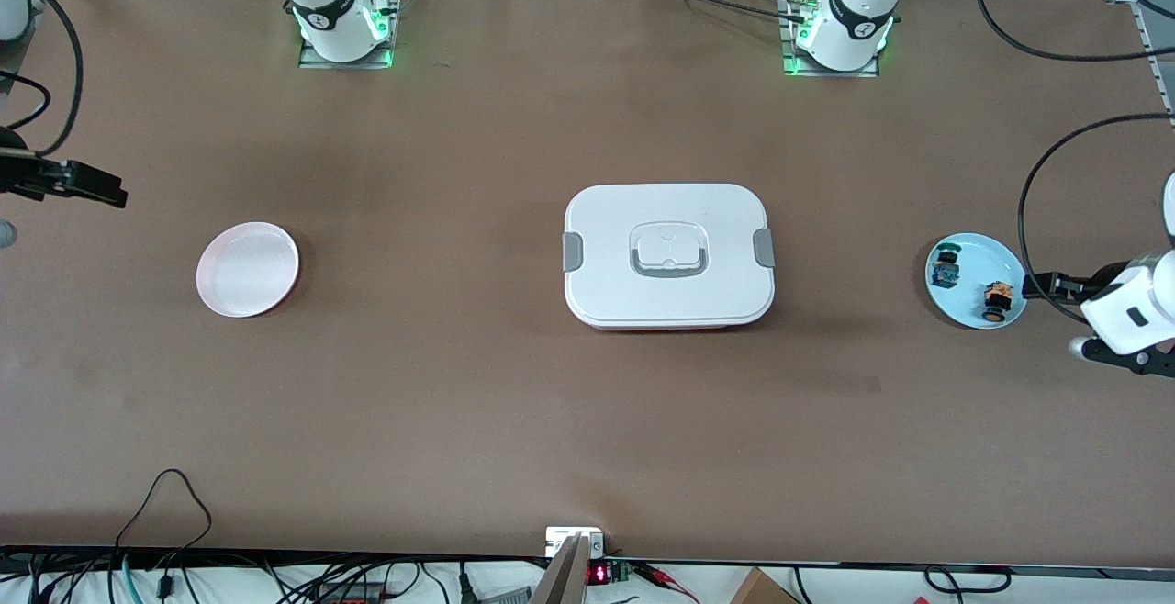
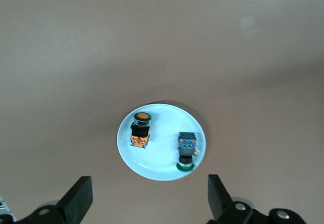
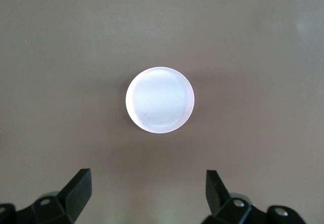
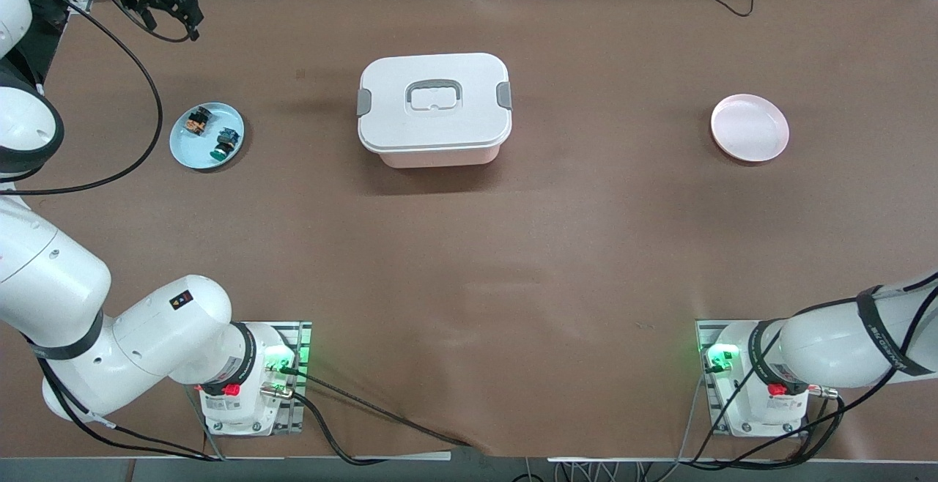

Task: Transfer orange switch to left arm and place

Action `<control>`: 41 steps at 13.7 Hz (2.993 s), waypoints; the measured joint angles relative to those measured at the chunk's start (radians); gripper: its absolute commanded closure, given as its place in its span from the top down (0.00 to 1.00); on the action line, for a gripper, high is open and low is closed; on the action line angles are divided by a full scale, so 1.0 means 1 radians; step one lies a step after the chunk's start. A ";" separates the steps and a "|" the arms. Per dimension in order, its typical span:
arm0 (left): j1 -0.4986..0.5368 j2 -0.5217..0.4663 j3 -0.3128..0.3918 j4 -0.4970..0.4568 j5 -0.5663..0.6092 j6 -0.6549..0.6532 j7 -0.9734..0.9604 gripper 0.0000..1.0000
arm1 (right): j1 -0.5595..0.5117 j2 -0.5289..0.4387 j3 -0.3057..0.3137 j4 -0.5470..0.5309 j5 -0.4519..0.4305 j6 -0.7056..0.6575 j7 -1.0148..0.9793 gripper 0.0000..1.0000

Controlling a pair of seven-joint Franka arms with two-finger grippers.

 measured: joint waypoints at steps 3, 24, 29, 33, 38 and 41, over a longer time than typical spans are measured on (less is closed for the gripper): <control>-0.004 -0.063 -0.054 0.001 -0.001 -0.044 0.000 1.00 | 0.001 -0.067 0.002 -0.103 0.001 0.104 0.000 1.00; -0.612 -0.525 0.791 -0.252 -0.570 -0.047 -0.008 1.00 | 0.011 -0.121 0.014 -0.121 0.056 0.121 0.000 1.00; -0.616 -0.543 0.790 -0.268 -0.568 -0.043 -0.009 1.00 | 0.009 -0.121 0.010 -0.113 0.072 0.121 0.000 1.00; -0.617 -0.541 0.789 -0.267 -0.546 -0.032 -0.009 1.00 | 0.013 -0.121 0.016 -0.107 0.072 0.114 -0.025 1.00; -0.620 -0.538 0.786 -0.262 -0.480 -0.027 -0.009 1.00 | 0.014 -0.121 0.016 -0.104 0.069 0.107 -0.054 1.00; -0.620 -0.533 0.785 -0.248 -0.480 -0.024 -0.009 1.00 | 0.014 -0.121 0.016 -0.104 0.067 0.107 -0.054 1.00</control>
